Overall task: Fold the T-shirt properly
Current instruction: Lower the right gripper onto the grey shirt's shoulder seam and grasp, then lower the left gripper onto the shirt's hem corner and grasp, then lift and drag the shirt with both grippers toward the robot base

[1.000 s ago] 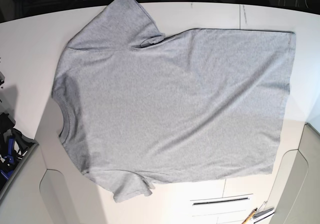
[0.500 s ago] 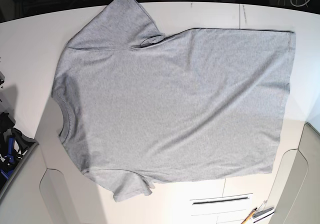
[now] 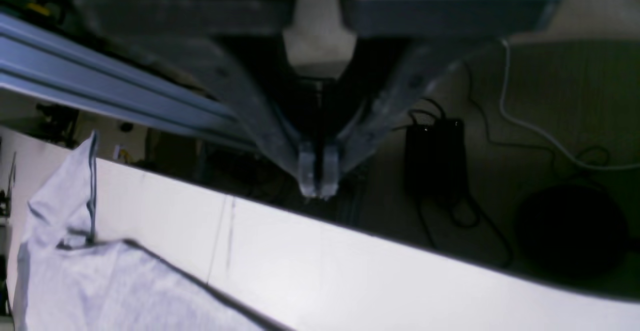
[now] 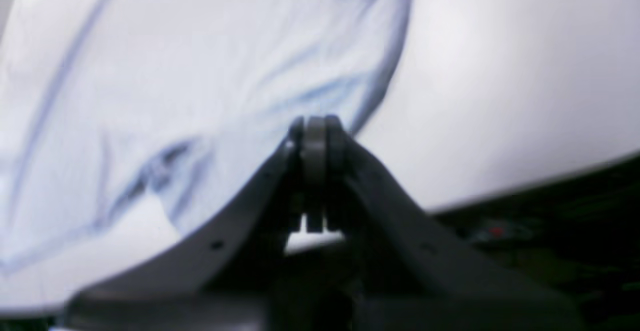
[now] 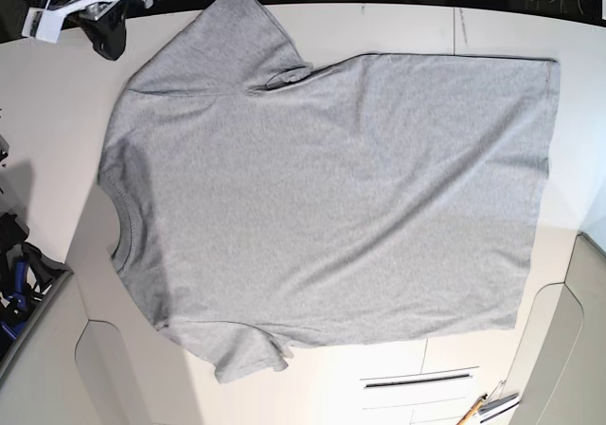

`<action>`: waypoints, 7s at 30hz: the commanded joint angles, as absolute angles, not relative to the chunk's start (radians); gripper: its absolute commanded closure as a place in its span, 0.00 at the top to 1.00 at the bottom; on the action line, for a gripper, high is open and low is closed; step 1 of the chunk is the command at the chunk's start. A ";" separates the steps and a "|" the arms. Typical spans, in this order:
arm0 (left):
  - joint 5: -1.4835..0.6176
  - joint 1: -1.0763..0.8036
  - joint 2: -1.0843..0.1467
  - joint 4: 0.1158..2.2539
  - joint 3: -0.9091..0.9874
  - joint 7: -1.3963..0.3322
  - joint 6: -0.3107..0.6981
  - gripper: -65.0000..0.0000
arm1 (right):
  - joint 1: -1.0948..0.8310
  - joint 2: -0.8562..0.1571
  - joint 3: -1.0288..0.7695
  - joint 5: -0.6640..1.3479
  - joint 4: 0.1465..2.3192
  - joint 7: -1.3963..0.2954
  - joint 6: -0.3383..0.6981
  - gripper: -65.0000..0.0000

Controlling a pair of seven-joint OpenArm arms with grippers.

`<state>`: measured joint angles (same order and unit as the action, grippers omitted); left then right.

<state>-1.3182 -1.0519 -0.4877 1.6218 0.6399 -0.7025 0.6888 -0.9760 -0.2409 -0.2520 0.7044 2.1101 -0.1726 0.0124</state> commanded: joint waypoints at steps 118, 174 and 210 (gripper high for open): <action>-1.174 -0.477 -0.555 1.203 0.861 -0.753 0.698 0.48 | -0.524 -0.014 -0.429 0.624 1.707 -0.532 0.276 0.00; -1.338 -0.521 -0.513 1.145 0.754 -0.978 0.698 0.00 | -0.524 -0.015 -0.493 0.617 1.740 -0.637 0.277 0.00; -1.068 -0.361 -0.516 1.431 0.752 -0.807 0.698 0.00 | -0.393 -0.020 -0.392 0.450 1.966 -0.687 0.271 0.00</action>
